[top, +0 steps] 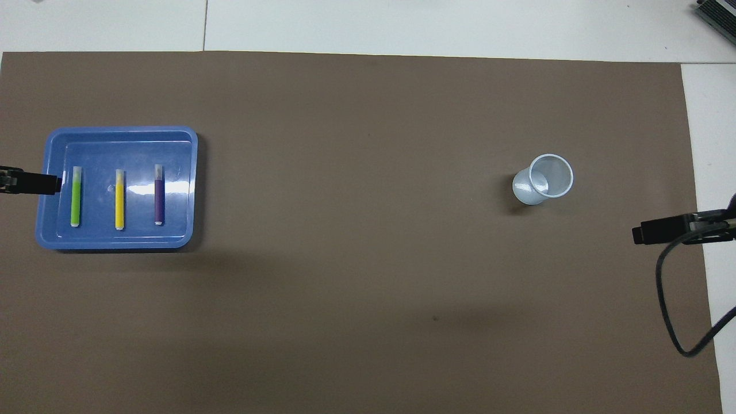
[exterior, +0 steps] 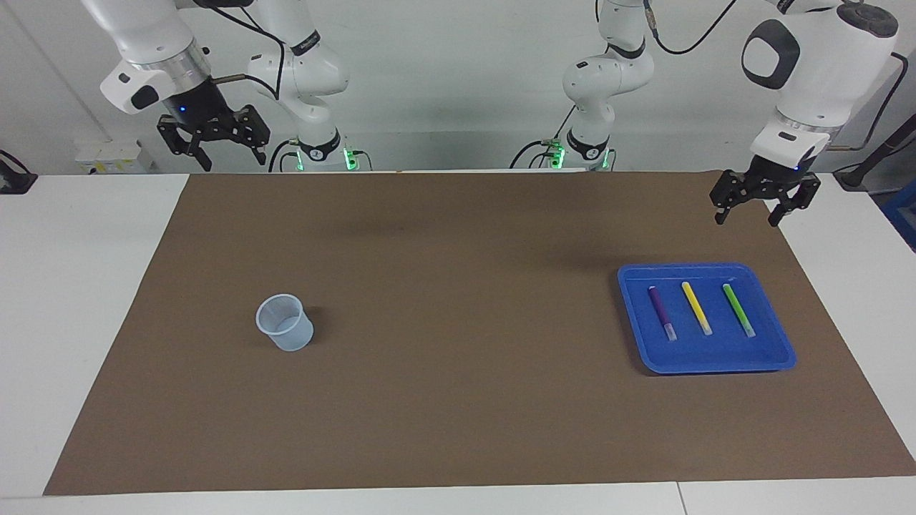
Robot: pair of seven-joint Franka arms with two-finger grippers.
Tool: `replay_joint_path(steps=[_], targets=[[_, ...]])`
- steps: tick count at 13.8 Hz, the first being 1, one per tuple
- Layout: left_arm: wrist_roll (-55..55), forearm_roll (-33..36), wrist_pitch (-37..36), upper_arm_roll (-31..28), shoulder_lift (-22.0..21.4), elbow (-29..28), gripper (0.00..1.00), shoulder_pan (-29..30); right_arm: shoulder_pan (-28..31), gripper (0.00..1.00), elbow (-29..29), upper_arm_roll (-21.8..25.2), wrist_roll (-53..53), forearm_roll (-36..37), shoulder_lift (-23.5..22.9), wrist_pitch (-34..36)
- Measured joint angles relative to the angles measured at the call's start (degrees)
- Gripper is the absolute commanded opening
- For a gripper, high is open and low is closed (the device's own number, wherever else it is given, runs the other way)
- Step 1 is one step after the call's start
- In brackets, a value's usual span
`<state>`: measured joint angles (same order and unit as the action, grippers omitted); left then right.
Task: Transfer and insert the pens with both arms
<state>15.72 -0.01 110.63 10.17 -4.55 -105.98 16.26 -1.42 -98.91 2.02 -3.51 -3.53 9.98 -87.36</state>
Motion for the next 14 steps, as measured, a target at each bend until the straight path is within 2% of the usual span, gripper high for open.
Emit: replay_joint_path(steps=[6, 14], targets=[[-0.26, 0.0, -0.9, 0.04, 0.21, -0.2, 1.0, 0.88, 0.0, 1.0, -0.33, 0.0, 0.0, 0.0, 0.01, 0.0], [-10.8, 0.0, -9.68, 0.61, -0.18, 0.25, 1.0, 0.56, -0.03, 1.0, -0.45, -0.02, 0.0, 0.0, 0.08, 0.0]])
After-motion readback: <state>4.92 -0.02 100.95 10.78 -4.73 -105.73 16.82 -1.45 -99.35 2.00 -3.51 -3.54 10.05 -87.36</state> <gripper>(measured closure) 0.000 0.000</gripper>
